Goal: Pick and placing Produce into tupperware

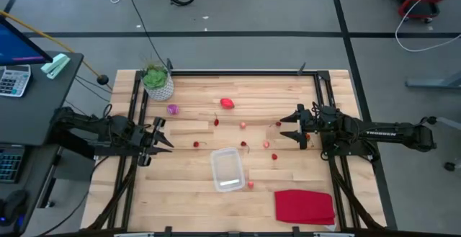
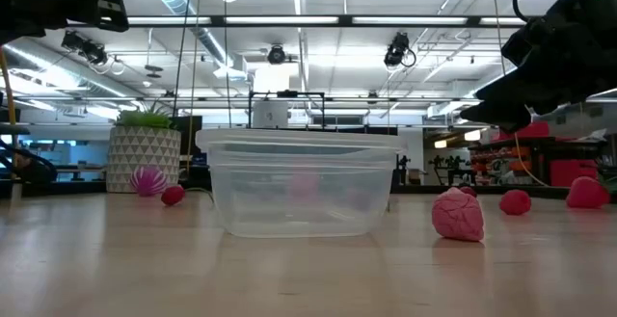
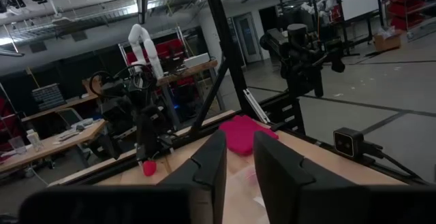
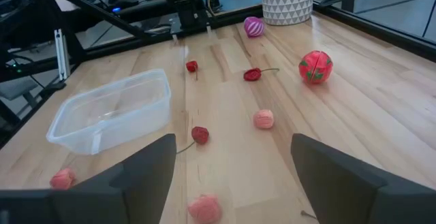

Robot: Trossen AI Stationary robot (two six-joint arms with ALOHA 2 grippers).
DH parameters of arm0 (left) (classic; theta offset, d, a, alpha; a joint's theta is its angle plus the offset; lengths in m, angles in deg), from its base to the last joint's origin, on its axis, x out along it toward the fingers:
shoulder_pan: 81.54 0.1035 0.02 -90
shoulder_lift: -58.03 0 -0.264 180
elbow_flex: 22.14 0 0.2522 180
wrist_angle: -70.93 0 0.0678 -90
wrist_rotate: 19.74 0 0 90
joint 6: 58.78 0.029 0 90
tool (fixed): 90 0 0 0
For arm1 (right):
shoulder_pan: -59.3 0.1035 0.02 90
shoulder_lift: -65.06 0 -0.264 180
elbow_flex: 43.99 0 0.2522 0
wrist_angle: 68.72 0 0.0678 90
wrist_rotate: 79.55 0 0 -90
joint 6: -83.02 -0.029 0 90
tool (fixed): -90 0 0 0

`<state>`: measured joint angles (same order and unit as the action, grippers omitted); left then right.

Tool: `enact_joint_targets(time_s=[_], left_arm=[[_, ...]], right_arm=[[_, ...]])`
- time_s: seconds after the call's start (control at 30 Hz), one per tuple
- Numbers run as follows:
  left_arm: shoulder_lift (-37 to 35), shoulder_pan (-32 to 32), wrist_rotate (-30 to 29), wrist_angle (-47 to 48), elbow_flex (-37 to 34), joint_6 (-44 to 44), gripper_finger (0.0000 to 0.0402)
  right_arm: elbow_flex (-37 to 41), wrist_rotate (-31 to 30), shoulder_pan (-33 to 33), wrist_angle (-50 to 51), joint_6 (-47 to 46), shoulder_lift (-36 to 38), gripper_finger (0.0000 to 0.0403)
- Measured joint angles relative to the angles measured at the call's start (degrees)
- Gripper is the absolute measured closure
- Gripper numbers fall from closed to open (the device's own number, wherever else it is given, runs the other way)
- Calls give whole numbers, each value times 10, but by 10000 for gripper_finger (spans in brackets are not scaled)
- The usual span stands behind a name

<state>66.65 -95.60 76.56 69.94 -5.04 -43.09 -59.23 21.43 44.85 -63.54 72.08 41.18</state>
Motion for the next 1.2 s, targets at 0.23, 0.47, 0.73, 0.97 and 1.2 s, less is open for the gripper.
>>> enact_joint_targets(time_s=[0.23,0.47,0.73,0.97,1.2], left_arm=[[0,0,0,0,0,0,317],[0,0,0,0,0,0,312],[0,0,0,0,0,0,321],[0,0,0,0,0,0,313],[0,0,0,0,0,0,318]], right_arm=[[0,0,0,0,0,0,103],[0,0,0,0,0,0,103],[0,0,0,0,0,0,103],[0,0,0,0,11,0,103],[0,3,3,-7,-29,0,103]])
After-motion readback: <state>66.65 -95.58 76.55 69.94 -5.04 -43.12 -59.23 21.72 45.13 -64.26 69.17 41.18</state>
